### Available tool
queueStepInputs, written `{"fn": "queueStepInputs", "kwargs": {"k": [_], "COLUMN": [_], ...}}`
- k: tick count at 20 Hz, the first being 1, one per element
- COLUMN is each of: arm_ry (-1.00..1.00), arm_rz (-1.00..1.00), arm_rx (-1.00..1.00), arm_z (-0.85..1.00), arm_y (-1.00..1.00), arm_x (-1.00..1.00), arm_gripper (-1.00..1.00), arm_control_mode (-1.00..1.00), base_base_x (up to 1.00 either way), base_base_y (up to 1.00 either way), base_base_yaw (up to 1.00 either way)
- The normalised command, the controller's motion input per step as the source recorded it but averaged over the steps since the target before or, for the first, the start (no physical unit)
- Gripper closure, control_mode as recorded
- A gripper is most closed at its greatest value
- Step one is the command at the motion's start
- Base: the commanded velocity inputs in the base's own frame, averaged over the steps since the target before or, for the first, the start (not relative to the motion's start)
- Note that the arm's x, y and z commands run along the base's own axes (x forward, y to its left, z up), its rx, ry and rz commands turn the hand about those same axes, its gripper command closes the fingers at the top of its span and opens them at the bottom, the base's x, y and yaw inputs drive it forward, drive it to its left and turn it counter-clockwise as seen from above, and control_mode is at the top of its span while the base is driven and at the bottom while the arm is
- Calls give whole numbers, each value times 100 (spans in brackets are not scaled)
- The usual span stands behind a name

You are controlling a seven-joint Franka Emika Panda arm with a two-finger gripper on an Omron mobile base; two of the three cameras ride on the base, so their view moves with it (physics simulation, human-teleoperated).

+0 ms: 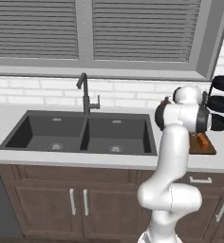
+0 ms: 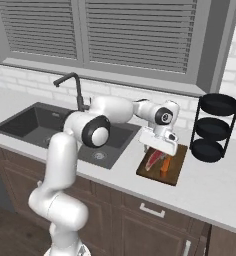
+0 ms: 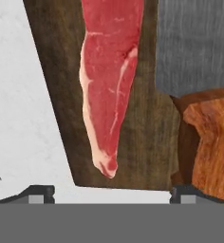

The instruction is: Pick up the knife from the drawer and place it on the cutting board. Then place the meat from the plate to the cutting board.

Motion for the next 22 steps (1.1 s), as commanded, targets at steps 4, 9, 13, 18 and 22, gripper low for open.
{"fn": "queueStepInputs", "kwargs": {"k": [4,9,13,18,22], "arm_ry": [-12,-13,-13,-10,-16], "arm_rz": [0,0,0,0,0], "arm_rx": [0,1,-2,-15,-16], "arm_z": [73,65,54,79,61], "arm_y": [7,26,53,63,67], "arm_x": [-69,-81,-80,-75,-82], "arm_gripper": [-100,-100,-100,-100,-100], "arm_control_mode": [-100,-100,-100,-100,-100], "base_base_x": [0,0,0,0,0], "base_base_y": [0,0,0,0,0], "base_base_yaw": [0,0,0,0,0]}}
